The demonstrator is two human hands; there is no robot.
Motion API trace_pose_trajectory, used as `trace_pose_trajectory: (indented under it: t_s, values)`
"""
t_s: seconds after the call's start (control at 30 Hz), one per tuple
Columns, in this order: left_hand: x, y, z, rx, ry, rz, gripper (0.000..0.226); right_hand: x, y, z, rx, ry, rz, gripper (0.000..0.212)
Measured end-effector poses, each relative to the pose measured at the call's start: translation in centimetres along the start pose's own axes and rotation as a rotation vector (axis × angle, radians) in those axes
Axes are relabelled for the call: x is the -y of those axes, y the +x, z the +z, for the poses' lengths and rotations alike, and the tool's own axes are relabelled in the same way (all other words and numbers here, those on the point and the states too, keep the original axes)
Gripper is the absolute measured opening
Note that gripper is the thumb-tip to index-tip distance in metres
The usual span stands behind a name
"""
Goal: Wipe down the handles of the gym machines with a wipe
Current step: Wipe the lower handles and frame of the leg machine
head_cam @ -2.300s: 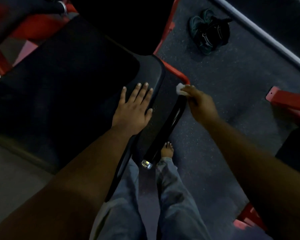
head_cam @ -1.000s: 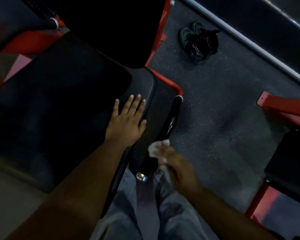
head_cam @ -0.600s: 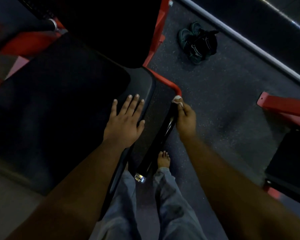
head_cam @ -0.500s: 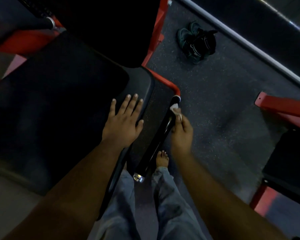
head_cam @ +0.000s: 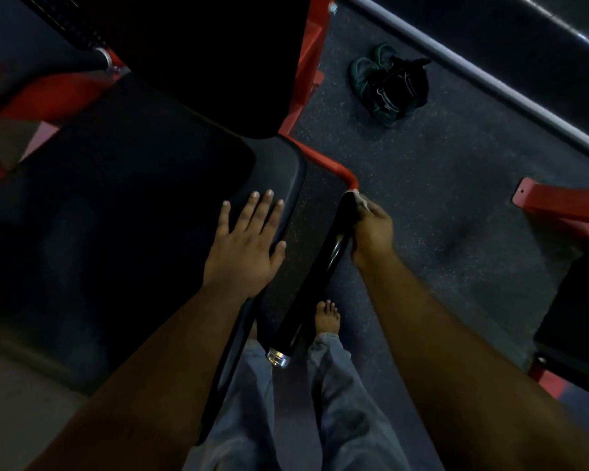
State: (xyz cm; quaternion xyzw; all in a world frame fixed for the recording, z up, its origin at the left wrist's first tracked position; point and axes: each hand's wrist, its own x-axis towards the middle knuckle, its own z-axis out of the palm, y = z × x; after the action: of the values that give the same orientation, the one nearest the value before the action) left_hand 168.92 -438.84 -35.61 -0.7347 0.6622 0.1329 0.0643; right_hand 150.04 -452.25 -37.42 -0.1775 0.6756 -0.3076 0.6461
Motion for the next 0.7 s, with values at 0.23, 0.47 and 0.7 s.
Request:
trace_pose_trajectory:
  t_s: [0.23, 0.47, 0.7]
  values:
    - [-0.1, 0.0, -0.1, -0.02, -0.008, -0.004, 0.071, -3.6, -10.8, -1.5, 0.027, 0.046, -0.011, 0.028]
    - [-0.1, -0.1, -0.2, -0.006, 0.002, -0.007, 0.071, -2.4, -12.7, -4.9, -0.016, -0.364, -0.269, 0.029]
    - [0.0, -0.1, 0.1, -0.027, -0.009, -0.001, 0.07, 6.5, 0.3, 0.8, 0.476, -1.416, -0.395, 0.031]
